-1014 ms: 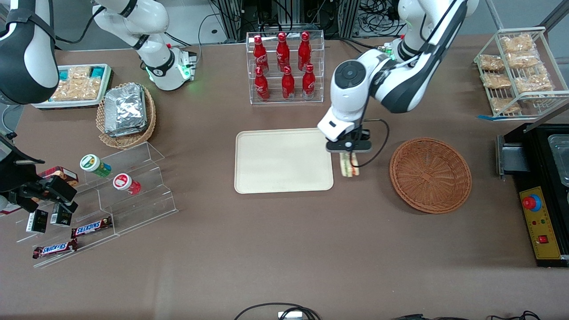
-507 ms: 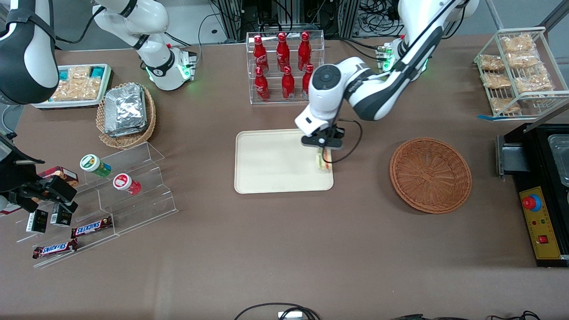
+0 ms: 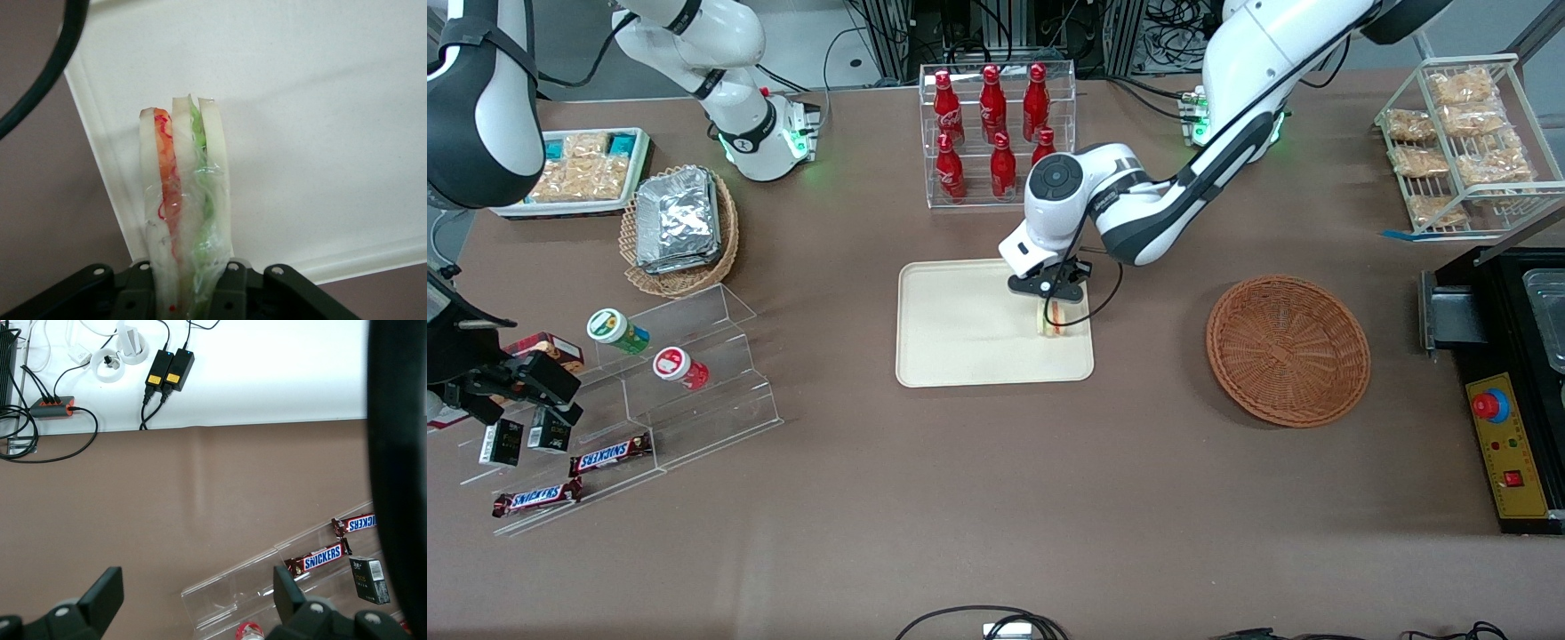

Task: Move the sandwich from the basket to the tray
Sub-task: 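Lower the sandwich onto the tray and open the left gripper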

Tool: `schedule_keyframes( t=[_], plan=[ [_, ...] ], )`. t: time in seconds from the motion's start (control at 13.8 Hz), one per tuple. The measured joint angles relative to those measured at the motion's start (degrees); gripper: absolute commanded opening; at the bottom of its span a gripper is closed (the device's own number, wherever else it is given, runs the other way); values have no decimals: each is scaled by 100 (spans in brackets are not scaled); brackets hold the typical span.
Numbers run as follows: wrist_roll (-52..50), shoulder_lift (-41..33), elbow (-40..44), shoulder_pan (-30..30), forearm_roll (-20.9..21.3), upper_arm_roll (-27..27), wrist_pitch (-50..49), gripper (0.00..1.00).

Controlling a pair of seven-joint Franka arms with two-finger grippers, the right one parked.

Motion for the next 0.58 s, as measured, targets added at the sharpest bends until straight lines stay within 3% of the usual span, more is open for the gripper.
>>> schedule_keyframes(
  t=[0.29, 0.36, 0.51, 0.58],
  plan=[
    [-376, 234, 21, -75, 335, 1, 4, 0],
    [-484, 292, 29, -77, 431, 1, 4, 5],
    [-616, 389, 48, -77, 507, 2, 4, 52],
    [-642, 415, 62, -77, 517, 2, 4, 68]
  ],
)
